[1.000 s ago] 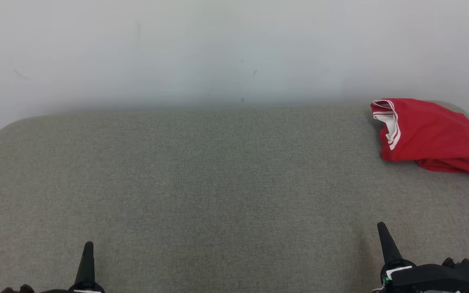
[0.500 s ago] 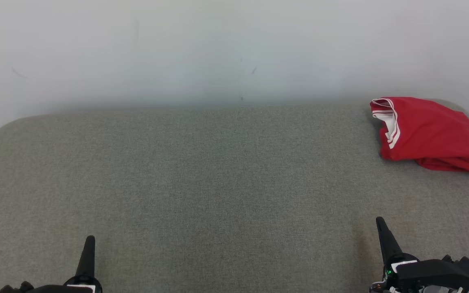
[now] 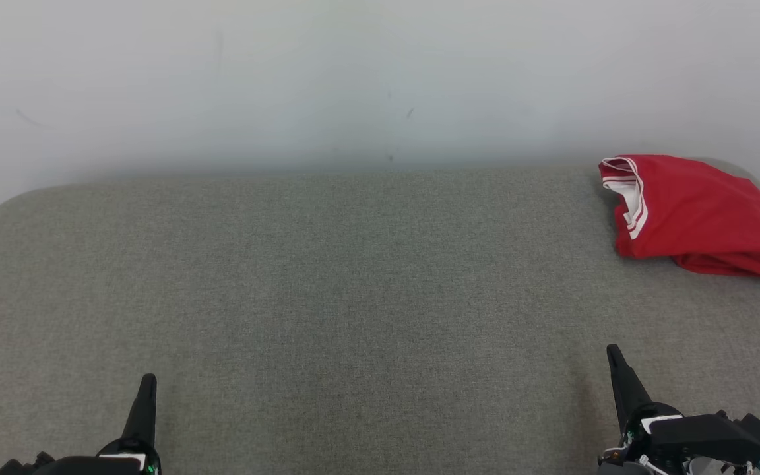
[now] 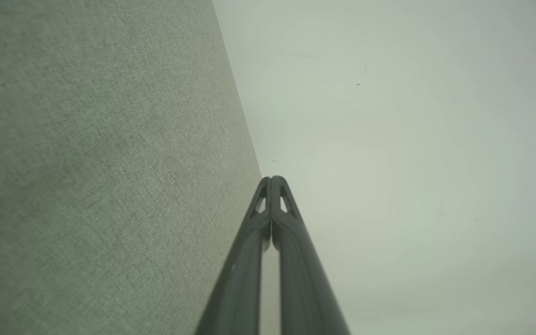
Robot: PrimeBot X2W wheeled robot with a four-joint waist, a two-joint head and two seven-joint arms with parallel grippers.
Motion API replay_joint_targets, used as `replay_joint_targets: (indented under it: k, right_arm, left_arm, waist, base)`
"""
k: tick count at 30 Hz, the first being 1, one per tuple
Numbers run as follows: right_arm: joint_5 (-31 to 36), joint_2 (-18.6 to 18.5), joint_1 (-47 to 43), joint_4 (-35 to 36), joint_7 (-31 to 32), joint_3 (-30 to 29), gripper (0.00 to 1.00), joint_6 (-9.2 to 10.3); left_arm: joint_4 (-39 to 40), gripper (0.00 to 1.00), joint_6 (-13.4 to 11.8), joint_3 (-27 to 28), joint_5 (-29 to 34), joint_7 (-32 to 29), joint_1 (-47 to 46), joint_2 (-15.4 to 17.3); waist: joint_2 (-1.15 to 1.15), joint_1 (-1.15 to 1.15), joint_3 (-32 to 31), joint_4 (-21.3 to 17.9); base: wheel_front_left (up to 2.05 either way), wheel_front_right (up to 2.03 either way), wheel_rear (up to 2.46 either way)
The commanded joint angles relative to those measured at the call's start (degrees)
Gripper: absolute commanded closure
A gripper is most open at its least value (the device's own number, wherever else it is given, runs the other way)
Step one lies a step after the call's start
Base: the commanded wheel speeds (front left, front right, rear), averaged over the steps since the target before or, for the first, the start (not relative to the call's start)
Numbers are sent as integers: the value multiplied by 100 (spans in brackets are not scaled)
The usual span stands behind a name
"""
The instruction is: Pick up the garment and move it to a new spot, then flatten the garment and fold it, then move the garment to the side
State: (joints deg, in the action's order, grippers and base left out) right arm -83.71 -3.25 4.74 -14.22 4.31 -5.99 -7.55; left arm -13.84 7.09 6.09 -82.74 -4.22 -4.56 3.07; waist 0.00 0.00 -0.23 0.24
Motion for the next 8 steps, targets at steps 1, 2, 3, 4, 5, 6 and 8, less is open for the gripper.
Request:
replay_joint_targets:
  k: [1, 2, 3, 4, 5, 6, 8]
  right_arm:
    - [-136, 21, 71, 36, 33, -19, 100, 10]
    - [-175, 23, 78, 36, 50, -22, 100, 10]
    - [-208, 24, 86, 36, 64, -24, 100, 10]
    - [-246, 26, 90, 36, 77, -26, 100, 10]
    - [-287, 27, 93, 36, 81, -29, 100, 10]
    - [-327, 30, 100, 35, 88, -31, 100, 10]
    - [-411, 31, 108, 34, 118, -36, 100, 11]
  left_arm:
    - [1, 100, 33, 24, -159, -47, -87, -10]
    - [0, 100, 34, 26, -199, -53, -92, -11]
    - [-3, 100, 36, 28, -228, -70, -100, -12]
    - [-4, 100, 38, 30, -276, -83, -108, -12]
    - [-5, 100, 39, 31, -326, -93, -116, -13]
    - [-6, 100, 41, 33, -373, -100, -123, -13]
    - [-9, 100, 45, 36, -465, -124, -133, -15]
  waist:
    - [0, 0, 3, -1]
    - [0, 0, 5, -3]
    - [0, 0, 6, -4]
    - [0, 0, 8, -5]
    - [0, 0, 10, -6]
    - [0, 0, 12, -7]
    - [0, 0, 16, -9]
  base:
    - [0, 0, 0]
    - [0, 0, 0]
    - [0, 0, 0]
    - [0, 0, 0]
    - [0, 0, 0]
    - [0, 0, 0]
    - [0, 0, 0]
